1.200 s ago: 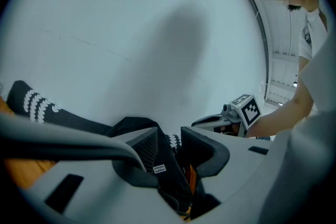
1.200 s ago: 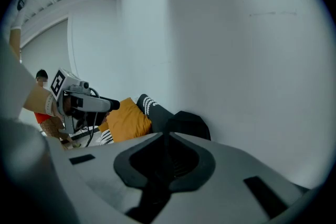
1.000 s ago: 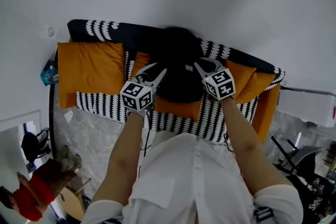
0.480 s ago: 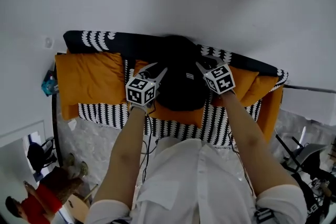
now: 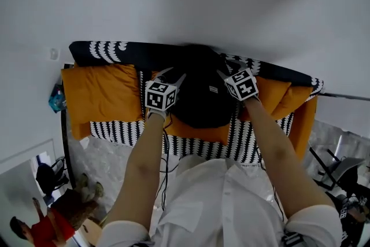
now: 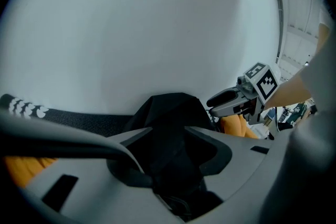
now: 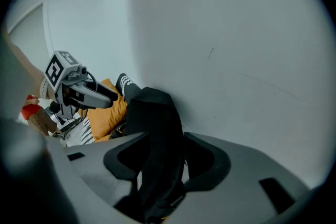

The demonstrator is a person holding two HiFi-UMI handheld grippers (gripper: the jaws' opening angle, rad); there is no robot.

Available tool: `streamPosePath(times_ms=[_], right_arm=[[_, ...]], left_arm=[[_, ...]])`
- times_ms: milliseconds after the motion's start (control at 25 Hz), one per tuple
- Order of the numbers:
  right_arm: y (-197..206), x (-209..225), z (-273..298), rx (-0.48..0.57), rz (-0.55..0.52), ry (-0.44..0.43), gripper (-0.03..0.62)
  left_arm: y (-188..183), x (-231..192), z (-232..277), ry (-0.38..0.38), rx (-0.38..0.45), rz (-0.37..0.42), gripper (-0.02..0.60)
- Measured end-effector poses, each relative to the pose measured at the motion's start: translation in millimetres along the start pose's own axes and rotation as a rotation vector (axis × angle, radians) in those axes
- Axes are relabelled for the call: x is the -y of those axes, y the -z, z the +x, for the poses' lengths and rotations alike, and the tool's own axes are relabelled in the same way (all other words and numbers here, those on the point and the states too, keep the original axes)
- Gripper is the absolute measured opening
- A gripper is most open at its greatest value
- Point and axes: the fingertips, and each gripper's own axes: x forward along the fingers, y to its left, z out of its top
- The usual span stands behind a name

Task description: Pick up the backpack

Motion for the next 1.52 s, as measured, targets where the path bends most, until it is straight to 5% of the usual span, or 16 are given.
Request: streamPosePath(times_ms=[360,1000,1200,1520], right_arm=[[3,9,22,-0.052,-0.012,0.012,0.219],[13,8,45,-0.091,0.005,-0.017,0.207],[14,3,43,-0.088,-0.006,-0.03,0.16],[15,-7,32,-0.073,0.018,-0.015,0.08]], left_arm=[[18,-20,27,-0.022,-0.105,0.037,0.209],[28,-38,60,-0.064,-0.162,0.013,0.207],[29,-38,63,-0.094,-0.162,-0.015,0.206],[33,-33,52,-0.125,-0.133,-0.103,0.106]])
